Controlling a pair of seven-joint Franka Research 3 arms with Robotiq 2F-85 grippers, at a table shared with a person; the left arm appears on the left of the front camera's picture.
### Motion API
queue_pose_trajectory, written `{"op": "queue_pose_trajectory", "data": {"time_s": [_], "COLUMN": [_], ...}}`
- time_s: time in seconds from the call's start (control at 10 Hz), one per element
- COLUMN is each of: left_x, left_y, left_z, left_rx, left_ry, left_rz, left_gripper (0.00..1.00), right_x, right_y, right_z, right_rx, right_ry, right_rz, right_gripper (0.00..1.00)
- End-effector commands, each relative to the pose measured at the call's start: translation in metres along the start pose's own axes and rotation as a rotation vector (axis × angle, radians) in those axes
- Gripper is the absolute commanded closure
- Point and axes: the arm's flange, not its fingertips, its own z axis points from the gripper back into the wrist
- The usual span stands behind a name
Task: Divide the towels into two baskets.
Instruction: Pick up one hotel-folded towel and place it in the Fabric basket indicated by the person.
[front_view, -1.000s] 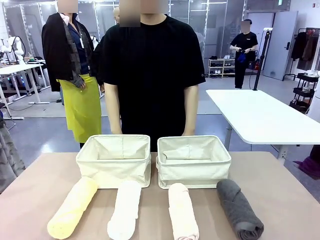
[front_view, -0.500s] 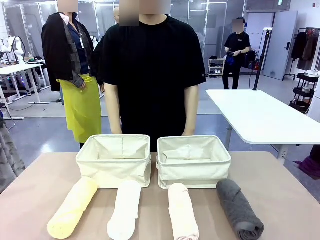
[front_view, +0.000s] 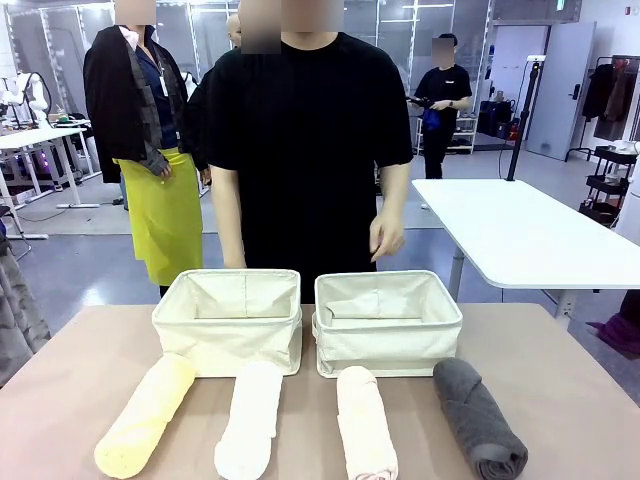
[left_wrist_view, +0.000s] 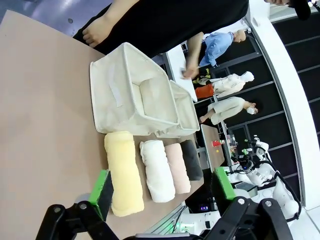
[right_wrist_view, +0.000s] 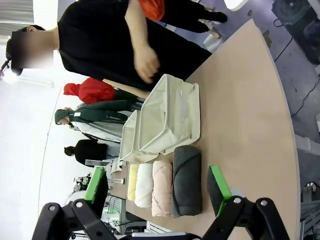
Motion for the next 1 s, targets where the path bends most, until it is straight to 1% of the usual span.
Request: {"op": "queue_pose_trajectory", "data": {"time_s": [0.0, 0.9], "left_x": [0.0027, 0.0027], "left_y": [-0.0007, -0.0007], "left_z": [0.0028, 0.0028], "left_rx": [-0.019, -0.019], "left_ry": [-0.009, -0.009], "left_rz": [-0.003, -0.003], "left_gripper": [0.00, 0.00], "right_x": [0.0002, 0.0002], "right_y": [0.0006, 0.0006], "right_z": [0.0026, 0.0026], "right_rx": [0.009, 0.009], "right_ry": [0.003, 0.003], "right_rz": [0.007, 0.007], "right_gripper": [0.00, 0.00]}}
